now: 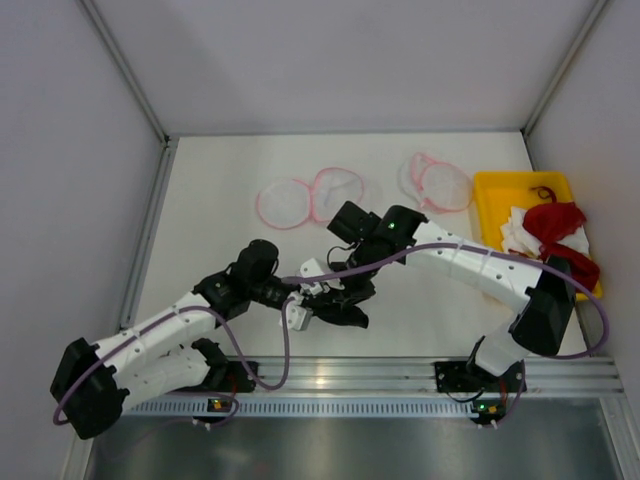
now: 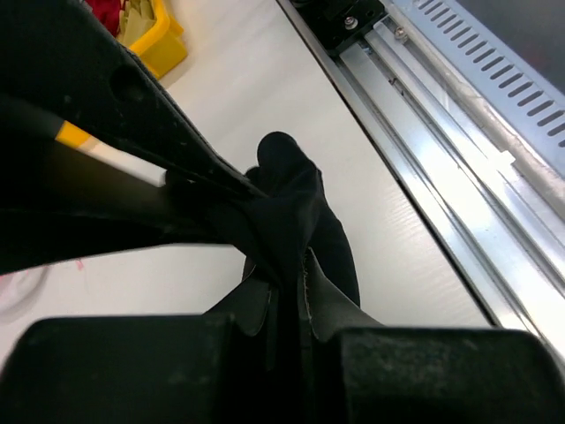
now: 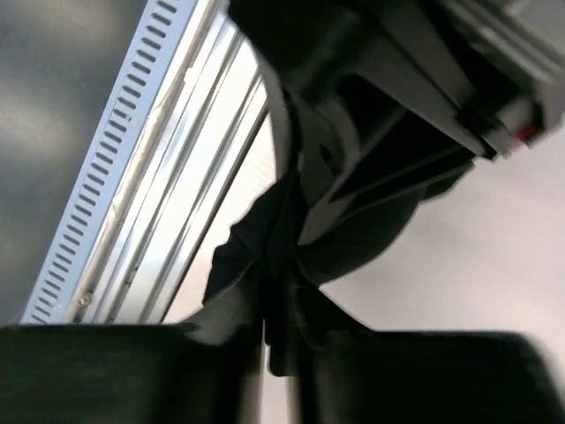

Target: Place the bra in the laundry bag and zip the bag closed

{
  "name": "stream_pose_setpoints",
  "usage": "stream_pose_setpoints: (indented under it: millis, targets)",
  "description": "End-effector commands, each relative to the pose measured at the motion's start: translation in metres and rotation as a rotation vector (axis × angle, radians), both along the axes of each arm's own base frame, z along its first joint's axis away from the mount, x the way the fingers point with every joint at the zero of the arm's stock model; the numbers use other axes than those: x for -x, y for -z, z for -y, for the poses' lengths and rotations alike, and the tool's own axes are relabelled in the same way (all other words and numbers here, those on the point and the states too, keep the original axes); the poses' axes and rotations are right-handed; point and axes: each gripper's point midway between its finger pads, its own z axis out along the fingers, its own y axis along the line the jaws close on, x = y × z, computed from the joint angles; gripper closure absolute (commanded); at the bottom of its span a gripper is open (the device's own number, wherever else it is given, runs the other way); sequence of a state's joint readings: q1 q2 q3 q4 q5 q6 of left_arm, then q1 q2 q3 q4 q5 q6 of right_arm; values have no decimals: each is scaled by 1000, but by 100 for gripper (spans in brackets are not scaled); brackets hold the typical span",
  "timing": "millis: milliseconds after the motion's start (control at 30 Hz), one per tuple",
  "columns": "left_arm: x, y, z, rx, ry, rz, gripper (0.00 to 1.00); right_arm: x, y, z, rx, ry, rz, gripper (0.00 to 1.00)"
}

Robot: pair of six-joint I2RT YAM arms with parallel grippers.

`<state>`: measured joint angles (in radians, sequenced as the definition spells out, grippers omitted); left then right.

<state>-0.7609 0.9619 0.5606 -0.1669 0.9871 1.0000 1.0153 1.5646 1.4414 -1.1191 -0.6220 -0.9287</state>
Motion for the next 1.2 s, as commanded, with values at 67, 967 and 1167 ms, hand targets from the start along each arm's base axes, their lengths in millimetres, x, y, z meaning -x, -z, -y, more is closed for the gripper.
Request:
stream_pose_setpoints:
  millis: [67,967,1167]
  targets:
    - [12,-10,-7,2,-19,-65,100,-23,-42,-16,-148,103,147,64]
    - [-169,-146,-95,447,-1018,-878,100,-335,-45,68,-379,1545,-155,38]
    - [-206,-168,-132,590,-1103,-940,100,-371,-10,58,-326,1591,-143,41]
